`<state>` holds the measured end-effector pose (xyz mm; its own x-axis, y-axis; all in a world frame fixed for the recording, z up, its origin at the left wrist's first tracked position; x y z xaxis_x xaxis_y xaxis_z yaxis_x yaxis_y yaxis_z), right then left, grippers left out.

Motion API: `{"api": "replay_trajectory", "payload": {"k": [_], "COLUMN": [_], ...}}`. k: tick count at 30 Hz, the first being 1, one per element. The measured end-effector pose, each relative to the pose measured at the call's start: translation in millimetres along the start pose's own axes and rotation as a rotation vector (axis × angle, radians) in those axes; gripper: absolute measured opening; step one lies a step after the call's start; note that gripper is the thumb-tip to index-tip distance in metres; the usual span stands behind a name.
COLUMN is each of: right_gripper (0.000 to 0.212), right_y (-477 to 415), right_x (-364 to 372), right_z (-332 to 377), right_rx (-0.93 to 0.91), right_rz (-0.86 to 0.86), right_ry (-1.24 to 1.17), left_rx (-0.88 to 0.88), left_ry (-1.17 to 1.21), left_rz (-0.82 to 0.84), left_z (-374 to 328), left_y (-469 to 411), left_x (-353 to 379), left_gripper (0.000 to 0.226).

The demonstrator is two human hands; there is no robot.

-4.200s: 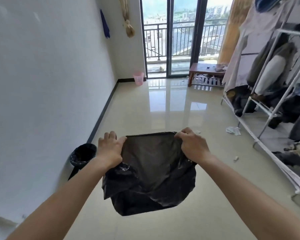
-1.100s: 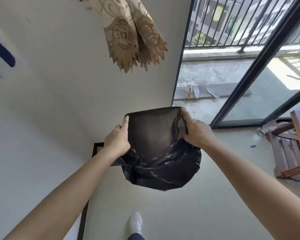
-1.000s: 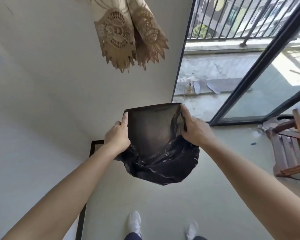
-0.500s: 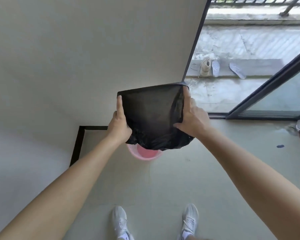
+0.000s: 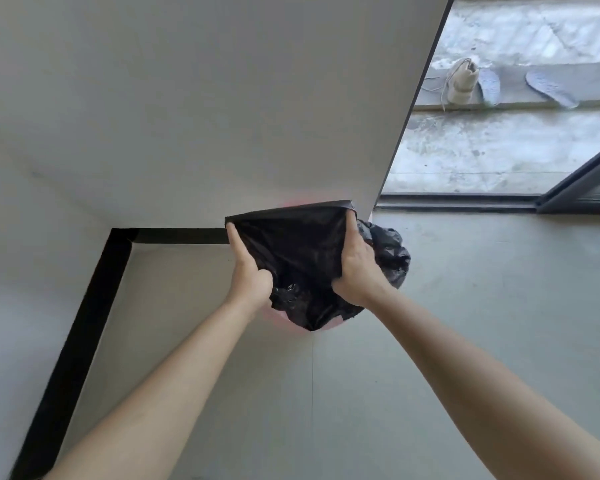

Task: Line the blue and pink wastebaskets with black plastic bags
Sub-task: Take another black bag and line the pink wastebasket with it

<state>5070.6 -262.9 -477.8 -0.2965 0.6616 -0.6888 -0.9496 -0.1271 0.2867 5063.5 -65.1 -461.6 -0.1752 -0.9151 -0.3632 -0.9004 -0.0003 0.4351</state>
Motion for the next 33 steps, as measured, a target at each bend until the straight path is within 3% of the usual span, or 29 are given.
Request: {"api": "replay_trajectory", "payload": {"k": [4,8,10,12,14,16,18,21,22,24,26,28,30,33], "right_gripper": [0.128,0.12,0.118,0.109,0.079,0.062,0.054,0.039,0.037,0.029,0.022,0.012,0.009,0.036], "right_y": [-56.9,-107.0,-119.2,-115.9,-93.9,-81.7,-85.7,-96.0,-95.1,-80.6,-58.6,-44.3,-39.1,-28.8], "right_x": [52.2,74.4,89.2,110.1,122.9,123.8,111.4,61.9,42.4,11.8,0.6,3.9,22.0,61.9], "right_z": [-24.2,-33.4,-36.0,-40.6,-55.6,-69.6,-70.1,-55.7,-51.5,-45.9,-50.8,-64.8,-88.0,-121.9], "right_rx": [-0.027,-0.018,0.038,0.132,0.233,0.252,0.2,0.02,-0.052,-0.163,-0.195,-0.145,-0.005,0.173], "right_rz": [0.111,0.012,0.115,0.42,0.721,0.793,0.668,0.274,0.118,-0.163,-0.251,-0.134,0.116,0.49], "right_ry": [0.01,-0.278,-0.282,0.064,0.545,0.7,0.555,0.426,0.474,0.72,0.884,0.864,0.746,0.53], "left_rx": [0.025,0.096,0.104,0.03,-0.025,0.062,0.204,0.391,0.395,0.299,0.302,0.37,0.404,0.44], "left_ry": [0.048,-0.033,-0.13,-0.357,-0.629,-0.775,-0.862,-1.024,-1.013,-0.869,-0.705,-0.59,-0.504,-0.544], "left_rz": [-0.062,-0.084,-0.114,-0.065,0.045,0.112,0.037,-0.277,-0.326,-0.269,-0.243,-0.281,-0.25,-0.108], "left_z": [37.3,46.9,52.6,59.2,64.9,57.6,43.5,21.9,23.9,40.5,51.2,48.2,44.1,43.4], "left_y": [-56.7,-97.7,-103.5,-106.3,-104.2,-102.3,-102.4,-93.8,-95.3,-105.9,-109.2,-100.1,-88.1,-68.1], "left_x": [1.9,5.9,9.6,17.6,27.8,35.4,31.8,11.1,5.7,2.1,10.1,24.1,46.9,88.8], "left_gripper": [0.109,0.102,0.096,0.086,0.071,0.042,0.033,0.059,0.062,0.063,0.059,0.055,0.058,0.067]}}
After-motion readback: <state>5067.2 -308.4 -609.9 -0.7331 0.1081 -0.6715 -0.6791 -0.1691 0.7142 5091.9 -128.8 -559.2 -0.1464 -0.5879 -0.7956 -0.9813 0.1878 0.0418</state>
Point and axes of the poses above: each hand's wrist, its own y-axis away from the middle knuckle, its own x-axis out of the palm, z = x × y, the point moved 7 cm from there along -y, towards the middle knuckle, and after that the axes turned 8 degrees about z, right-handed, at the moved point
